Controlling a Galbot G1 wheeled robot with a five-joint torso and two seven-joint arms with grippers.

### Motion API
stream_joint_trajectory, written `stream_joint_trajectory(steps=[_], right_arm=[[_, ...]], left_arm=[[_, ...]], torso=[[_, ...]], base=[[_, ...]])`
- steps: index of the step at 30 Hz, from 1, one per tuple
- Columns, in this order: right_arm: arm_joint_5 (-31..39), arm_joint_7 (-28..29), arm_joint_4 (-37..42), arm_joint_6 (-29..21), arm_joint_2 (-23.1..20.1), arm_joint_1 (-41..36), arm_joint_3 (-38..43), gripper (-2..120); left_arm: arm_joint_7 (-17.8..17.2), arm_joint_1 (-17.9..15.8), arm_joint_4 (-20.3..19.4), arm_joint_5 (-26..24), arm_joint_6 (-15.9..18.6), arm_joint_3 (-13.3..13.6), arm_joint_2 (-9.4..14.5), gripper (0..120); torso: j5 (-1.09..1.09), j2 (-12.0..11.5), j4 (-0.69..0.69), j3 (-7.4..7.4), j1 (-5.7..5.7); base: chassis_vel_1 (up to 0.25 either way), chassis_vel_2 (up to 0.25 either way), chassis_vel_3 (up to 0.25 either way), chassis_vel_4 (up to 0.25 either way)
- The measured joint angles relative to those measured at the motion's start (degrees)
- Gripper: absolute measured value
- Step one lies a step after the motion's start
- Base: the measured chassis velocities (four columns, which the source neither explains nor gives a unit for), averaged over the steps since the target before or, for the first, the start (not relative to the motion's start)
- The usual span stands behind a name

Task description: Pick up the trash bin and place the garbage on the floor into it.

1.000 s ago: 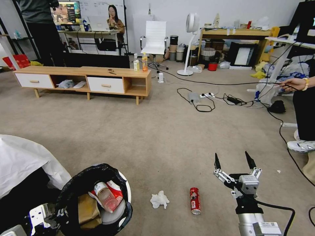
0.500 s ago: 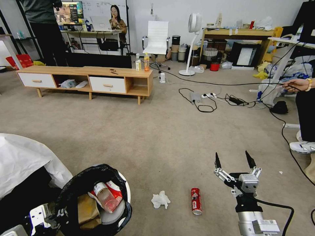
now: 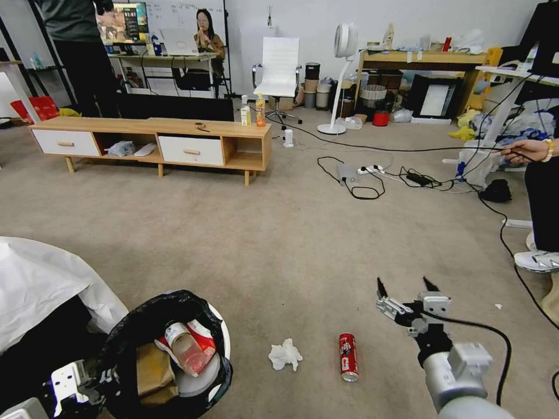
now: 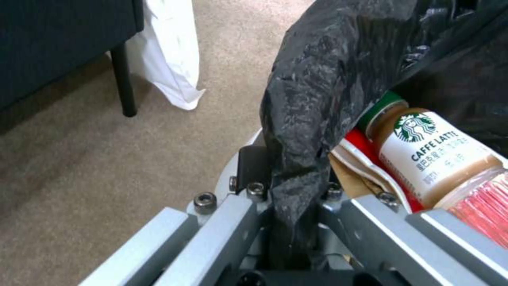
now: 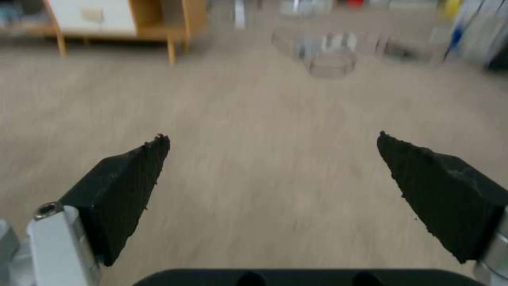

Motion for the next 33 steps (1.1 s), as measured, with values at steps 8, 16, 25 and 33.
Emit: stream_joint_trajectory(steps=[8, 16, 25, 33], right_arm=[[28.8, 15.2, -1.5, -12.0, -2.3, 9.8, -5.6, 100], [40.0, 21.8, -8.2, -14.3, -2.5, 16.0, -11.5, 100], [36.7, 20.6, -18.9, -13.5, -1.1, 18.1, -14.3, 100], [34.7, 16.9, -26.9, -13.0, -0.5, 20.5, -14.2, 100]], left_arm=[[0.0, 0.2, -0.1, 0.1, 0.0, -0.2, -0.4, 2], [0.0, -0.2, 0.5, 0.2, -0.1, -0.8, -0.6, 2], [0.2, -0.7, 1.6, 0.6, -0.4, -0.7, -0.7, 2], [0.4, -1.3, 3.0, 0.6, -0.8, -0.7, -0.7, 2]], torso=[[0.0, 0.0, 0.0, 0.0, 0.0], [0.0, 0.0, -0.01, 0.0, 0.0], [0.0, 0.0, 0.0, 0.0, 0.0], [0.0, 0.0, 0.0, 0.0, 0.0]], base=[[0.0, 0.0, 0.0, 0.0], [0.0, 0.0, 0.0, 0.0], [0.0, 0.0, 0.0, 0.0], [0.0, 0.0, 0.0, 0.0]])
